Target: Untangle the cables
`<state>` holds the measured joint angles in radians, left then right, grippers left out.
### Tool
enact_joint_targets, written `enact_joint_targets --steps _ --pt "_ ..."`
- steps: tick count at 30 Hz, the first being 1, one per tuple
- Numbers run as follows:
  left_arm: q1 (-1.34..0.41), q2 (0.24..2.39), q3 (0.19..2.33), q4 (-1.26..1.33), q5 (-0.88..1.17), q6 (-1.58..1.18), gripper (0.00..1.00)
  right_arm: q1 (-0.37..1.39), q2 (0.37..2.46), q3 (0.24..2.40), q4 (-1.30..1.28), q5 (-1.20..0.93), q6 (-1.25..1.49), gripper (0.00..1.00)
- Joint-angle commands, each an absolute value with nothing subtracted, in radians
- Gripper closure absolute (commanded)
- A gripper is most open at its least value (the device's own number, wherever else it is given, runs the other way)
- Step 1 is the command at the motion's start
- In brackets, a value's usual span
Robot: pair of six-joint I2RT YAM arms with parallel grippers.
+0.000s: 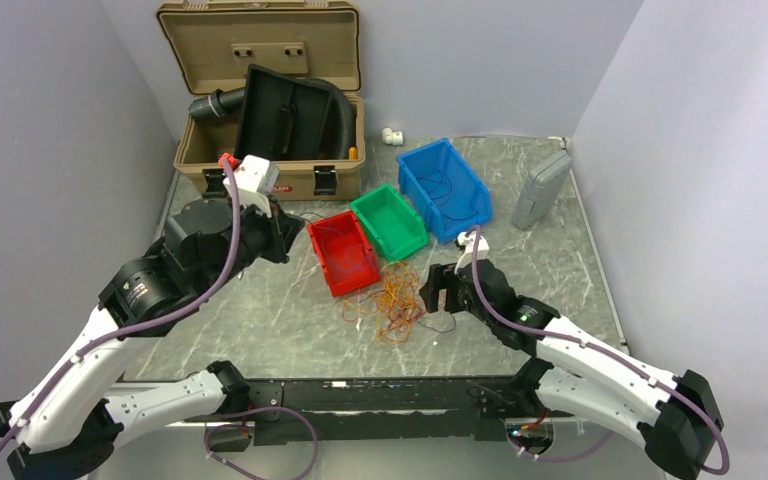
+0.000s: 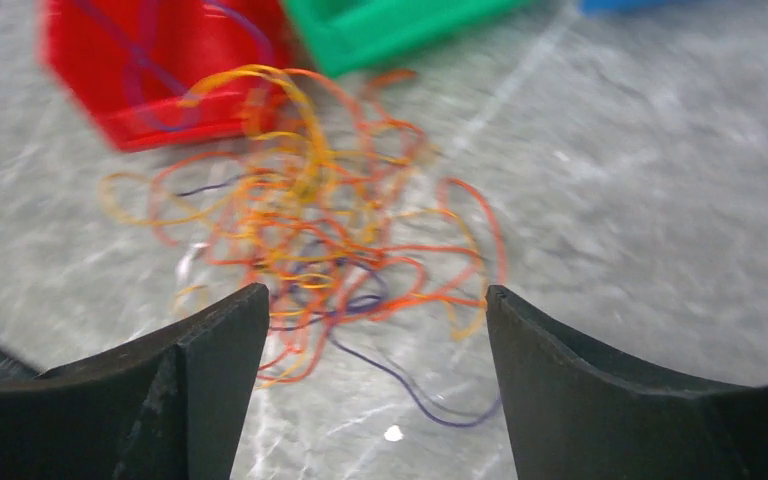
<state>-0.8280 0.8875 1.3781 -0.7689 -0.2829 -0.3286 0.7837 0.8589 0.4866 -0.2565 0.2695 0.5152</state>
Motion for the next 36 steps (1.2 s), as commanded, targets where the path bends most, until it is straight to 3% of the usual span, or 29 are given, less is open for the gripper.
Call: enact_joint_targets --steps 1,5,13,15,18,21,27,36 --pt "-0.828 0.86 1.395 -0.706 -0.233 -0.295 1.0 0.786 0.797 0.498 -0.041 -0.003 0.334 0.14" --pt "-0.828 0.851 1.402 -0.699 -0.225 -0.29 1.0 0.786 0.875 0.531 0.039 -0.109 0.268 0.08" --pt "-0.828 0.815 1.401 -0.701 -0.258 -0.295 1.0 0.787 1.174 0.641 0.068 0.018 0.299 0.11" --pt "-0.827 0.798 1.4 -0.705 -0.286 -0.292 1.0 0.788 1.223 0.638 0.093 0.045 0.327 0.29" --pt "-0.827 0.763 1.394 -0.715 -0.373 -0.291 1.0 0.786 1.268 0.63 0.058 0.152 0.405 0.74" --pt "-0.827 0.726 1.388 -0.76 -0.547 -0.326 1.0 0.781 1.249 0.597 -0.009 0.301 0.491 1.0" --pt "-0.828 0.606 1.308 -0.761 -0.824 -0.375 1.0 0.683 1.075 0.488 -0.169 0.483 0.675 1.0" --pt "-0.828 0.565 1.237 -0.677 -0.73 -0.333 1.0 0.543 0.825 0.404 -0.248 0.465 0.705 1.0"
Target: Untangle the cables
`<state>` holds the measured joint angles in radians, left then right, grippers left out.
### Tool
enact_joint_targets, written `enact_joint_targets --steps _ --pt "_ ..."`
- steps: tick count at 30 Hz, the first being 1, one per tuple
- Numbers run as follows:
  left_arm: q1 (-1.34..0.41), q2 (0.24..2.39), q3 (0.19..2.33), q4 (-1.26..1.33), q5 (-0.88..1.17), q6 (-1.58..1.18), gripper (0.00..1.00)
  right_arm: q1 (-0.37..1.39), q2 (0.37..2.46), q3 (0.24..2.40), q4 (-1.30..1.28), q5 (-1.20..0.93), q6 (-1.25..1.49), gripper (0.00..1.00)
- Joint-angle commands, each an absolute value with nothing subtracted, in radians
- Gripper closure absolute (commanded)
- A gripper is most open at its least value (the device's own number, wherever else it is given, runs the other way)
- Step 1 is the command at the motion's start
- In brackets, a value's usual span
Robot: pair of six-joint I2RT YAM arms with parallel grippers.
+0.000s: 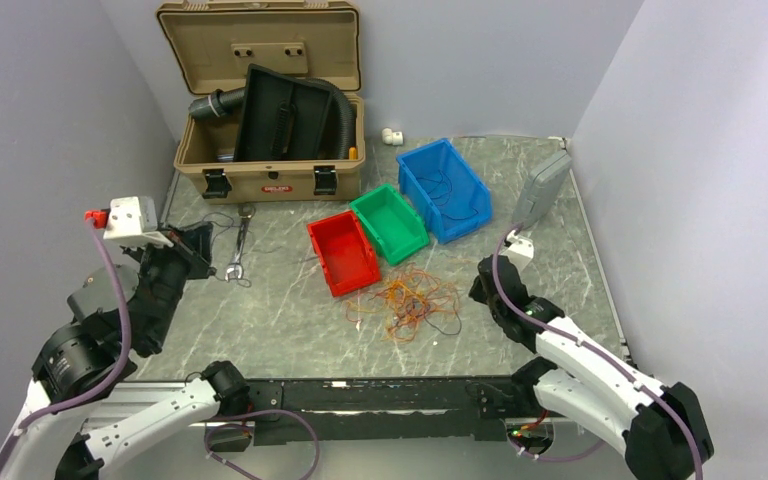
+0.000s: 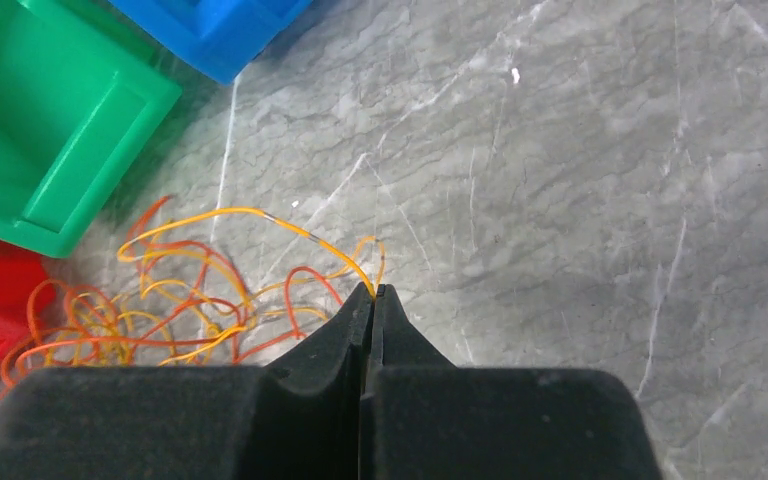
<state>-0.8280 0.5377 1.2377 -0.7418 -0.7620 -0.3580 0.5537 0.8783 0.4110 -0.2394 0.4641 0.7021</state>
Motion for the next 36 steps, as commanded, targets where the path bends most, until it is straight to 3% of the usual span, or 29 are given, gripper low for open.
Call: enact_joint_targets --steps 1,4,7,10,14,18,30,36 --pt "-0.828 0.573 1.241 -0.671 -0.712 -0.324 1.0 0.542 0.824 0.41 -0.257 0.463 0.706 1.0" --pt "-0.827 0.605 1.266 -0.706 -0.715 -0.341 1.0 0.538 0.847 0.429 -0.254 0.439 0.69 1.0" --pt "-0.828 0.608 1.263 -0.663 -0.621 -0.3 1.0 0.538 0.87 0.454 -0.212 0.3 0.592 0.72" --pt "-0.827 0.615 1.264 -0.618 -0.503 -0.275 1.0 0.537 0.833 0.461 -0.141 0.129 0.489 0.36" --pt "-0.827 0.662 1.312 -0.628 -0.361 -0.25 1.0 0.539 0.772 0.492 -0.068 -0.077 0.378 0.05" --pt "-0.828 0.72 1.336 -0.631 -0.227 -0.235 1.0 0.54 0.764 0.552 -0.033 -0.222 0.321 0.0" --pt "-0.828 0.992 1.458 -0.699 0.085 -0.234 1.0 0.544 0.788 0.682 0.2 -0.694 0.355 0.03" --pt "-0.828 1.028 1.44 -0.641 0.162 -0.257 1.0 0.579 0.877 0.735 0.337 -0.745 0.387 0.04"
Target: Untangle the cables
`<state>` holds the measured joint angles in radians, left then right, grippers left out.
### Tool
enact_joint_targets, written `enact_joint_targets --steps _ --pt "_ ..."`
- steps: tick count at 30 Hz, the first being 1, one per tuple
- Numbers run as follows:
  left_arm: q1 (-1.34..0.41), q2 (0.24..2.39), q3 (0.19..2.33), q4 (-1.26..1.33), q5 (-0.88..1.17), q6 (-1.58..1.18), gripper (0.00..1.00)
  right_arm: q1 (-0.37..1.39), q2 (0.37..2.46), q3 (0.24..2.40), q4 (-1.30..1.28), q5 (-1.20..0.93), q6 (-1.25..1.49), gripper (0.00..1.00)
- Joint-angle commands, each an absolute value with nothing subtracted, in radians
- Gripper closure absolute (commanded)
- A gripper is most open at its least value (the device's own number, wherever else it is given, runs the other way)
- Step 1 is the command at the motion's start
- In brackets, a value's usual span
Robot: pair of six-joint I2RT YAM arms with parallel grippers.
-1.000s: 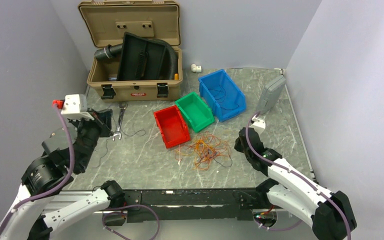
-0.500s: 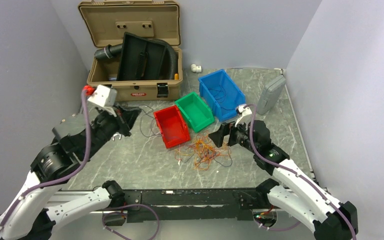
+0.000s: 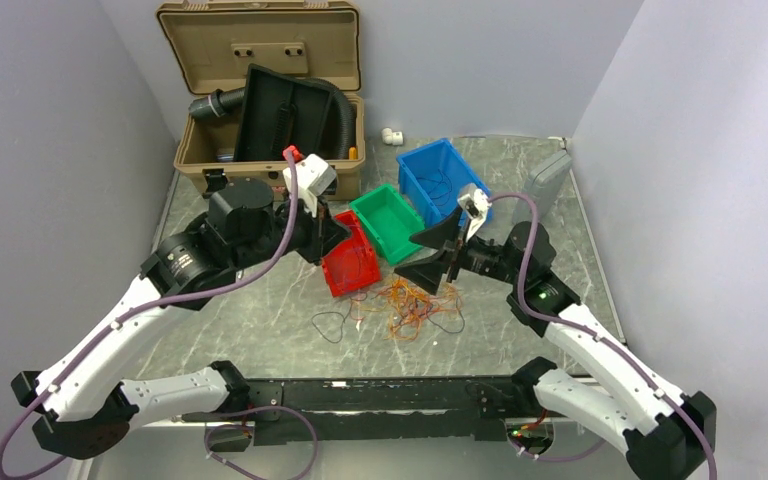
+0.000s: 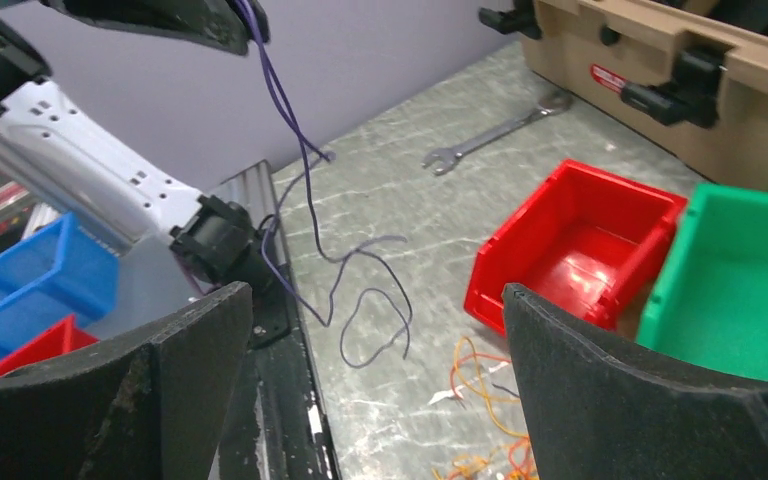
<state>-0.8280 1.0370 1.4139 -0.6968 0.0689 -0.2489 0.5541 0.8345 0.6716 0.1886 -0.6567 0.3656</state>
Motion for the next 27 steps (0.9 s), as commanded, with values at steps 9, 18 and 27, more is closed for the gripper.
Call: enact_joint_targets --steps 9,18,27 --pt "-0.828 1.074 1.414 -0.566 0.278 -0.302 1.0 0.673 1.013 0.786 0.471 -0.729 0.386 0.12" --pt "-0.829 1.085 1.397 -0.539 0.303 -0.31 1.0 0.713 1.044 0.803 0.501 -0.688 0.393 0.77" --pt "-0.828 0.998 1.336 -0.575 0.023 -0.379 0.01 0.711 0.964 0.871 0.228 -0.313 0.351 1.0"
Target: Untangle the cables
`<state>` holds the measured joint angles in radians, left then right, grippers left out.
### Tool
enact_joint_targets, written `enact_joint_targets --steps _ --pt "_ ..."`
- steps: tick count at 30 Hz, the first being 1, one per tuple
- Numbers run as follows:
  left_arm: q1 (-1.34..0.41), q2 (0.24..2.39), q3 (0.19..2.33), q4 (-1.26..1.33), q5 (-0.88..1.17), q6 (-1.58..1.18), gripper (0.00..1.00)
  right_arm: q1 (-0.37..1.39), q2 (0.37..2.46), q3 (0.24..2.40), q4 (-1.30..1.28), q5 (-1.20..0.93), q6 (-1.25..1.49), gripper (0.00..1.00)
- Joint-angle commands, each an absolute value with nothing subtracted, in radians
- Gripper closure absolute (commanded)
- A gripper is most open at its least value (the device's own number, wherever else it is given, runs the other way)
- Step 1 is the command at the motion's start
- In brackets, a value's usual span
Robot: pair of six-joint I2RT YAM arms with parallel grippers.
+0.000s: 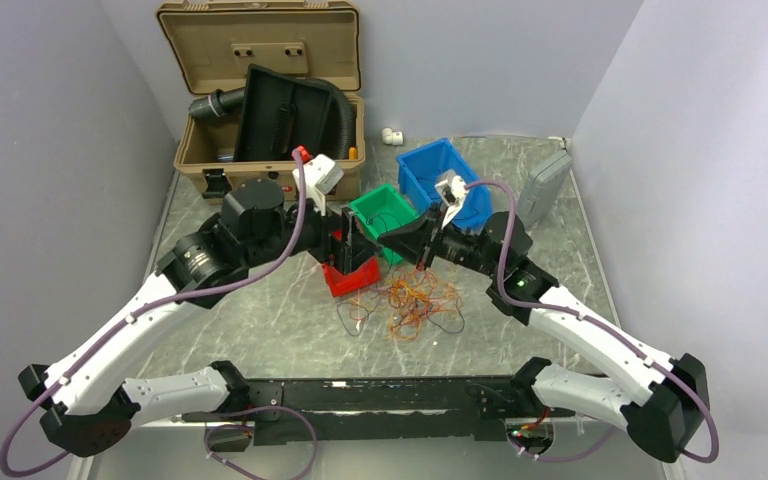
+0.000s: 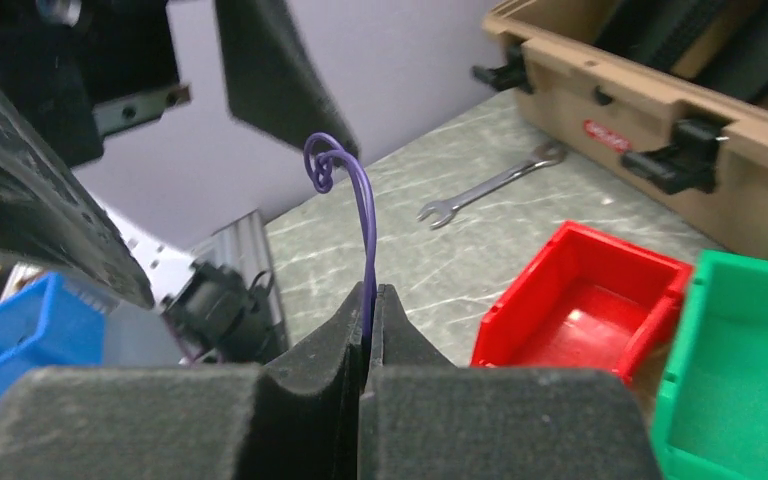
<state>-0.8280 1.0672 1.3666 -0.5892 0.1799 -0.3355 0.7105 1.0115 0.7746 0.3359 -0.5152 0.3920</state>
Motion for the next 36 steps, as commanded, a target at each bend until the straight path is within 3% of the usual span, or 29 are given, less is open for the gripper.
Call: enact_joint_targets --steps 1,13,18,23,36 --pt "-0.828 0.984 1.327 -0.575 0.006 -0.381 0.01 0.71 0.961 0.897 0.199 -0.287 0.339 1.0" --pt "-0.828 0.858 1.23 -0.552 -0.069 -0.374 0.01 0.622 1.102 1.372 -0.094 -0.016 0.241 1.0" --pt "-0.827 0.845 1.203 -0.553 -0.057 -0.379 0.01 0.482 1.196 1.49 -0.113 -0.032 0.277 1.0" --pt "-0.827 0.839 1.173 -0.547 -0.052 -0.389 0.01 0.365 1.294 1.538 -0.051 -0.066 0.294 1.0" --pt "-0.827 0.846 1.144 -0.557 -0.083 -0.381 0.01 0.213 1.568 1.414 0.203 -0.078 0.304 1.0"
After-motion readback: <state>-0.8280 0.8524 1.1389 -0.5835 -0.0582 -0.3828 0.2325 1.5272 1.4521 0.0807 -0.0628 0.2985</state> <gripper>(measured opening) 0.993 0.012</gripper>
